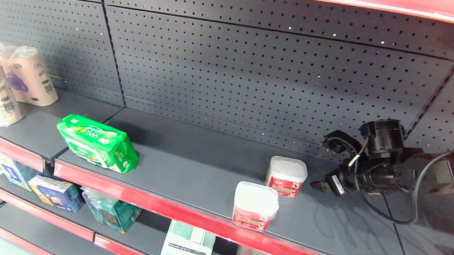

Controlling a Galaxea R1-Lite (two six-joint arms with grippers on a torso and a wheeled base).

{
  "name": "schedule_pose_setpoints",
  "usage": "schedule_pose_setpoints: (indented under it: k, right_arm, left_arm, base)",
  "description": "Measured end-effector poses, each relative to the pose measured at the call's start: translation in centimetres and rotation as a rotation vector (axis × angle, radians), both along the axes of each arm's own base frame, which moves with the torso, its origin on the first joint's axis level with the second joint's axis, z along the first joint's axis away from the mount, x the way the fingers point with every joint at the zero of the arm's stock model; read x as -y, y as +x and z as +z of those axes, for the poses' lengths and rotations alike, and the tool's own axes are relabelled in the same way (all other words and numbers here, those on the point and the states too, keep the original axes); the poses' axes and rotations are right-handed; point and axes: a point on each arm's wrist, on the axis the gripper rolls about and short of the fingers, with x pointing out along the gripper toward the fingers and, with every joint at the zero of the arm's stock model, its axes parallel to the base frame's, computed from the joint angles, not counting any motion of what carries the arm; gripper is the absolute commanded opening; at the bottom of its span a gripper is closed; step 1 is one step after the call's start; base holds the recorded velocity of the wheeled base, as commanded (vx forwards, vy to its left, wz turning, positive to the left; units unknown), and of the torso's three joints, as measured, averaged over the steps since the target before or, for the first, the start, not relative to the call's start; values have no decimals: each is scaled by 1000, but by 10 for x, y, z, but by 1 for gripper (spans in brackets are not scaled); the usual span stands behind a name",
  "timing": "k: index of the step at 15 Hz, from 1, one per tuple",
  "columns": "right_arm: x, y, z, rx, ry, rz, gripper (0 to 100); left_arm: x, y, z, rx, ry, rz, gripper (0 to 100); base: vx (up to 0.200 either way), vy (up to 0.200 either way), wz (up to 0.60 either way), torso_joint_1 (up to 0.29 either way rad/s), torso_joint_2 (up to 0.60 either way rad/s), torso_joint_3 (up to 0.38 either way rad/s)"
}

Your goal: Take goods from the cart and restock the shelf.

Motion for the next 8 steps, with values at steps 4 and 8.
schedule_pose_setpoints:
  k: [4, 8]
  right_arm:
    - [-5, 2, 1, 7, 9, 15, 100]
    - [-16, -2, 0, -1, 34, 70, 100]
  left_arm:
    - [0, 0, 0, 0, 0, 0, 100]
    - [0, 0, 0, 0, 0, 0, 100]
  base:
    - [0, 0, 0, 0, 0, 0]
    - [0, 0, 0, 0, 0, 0]
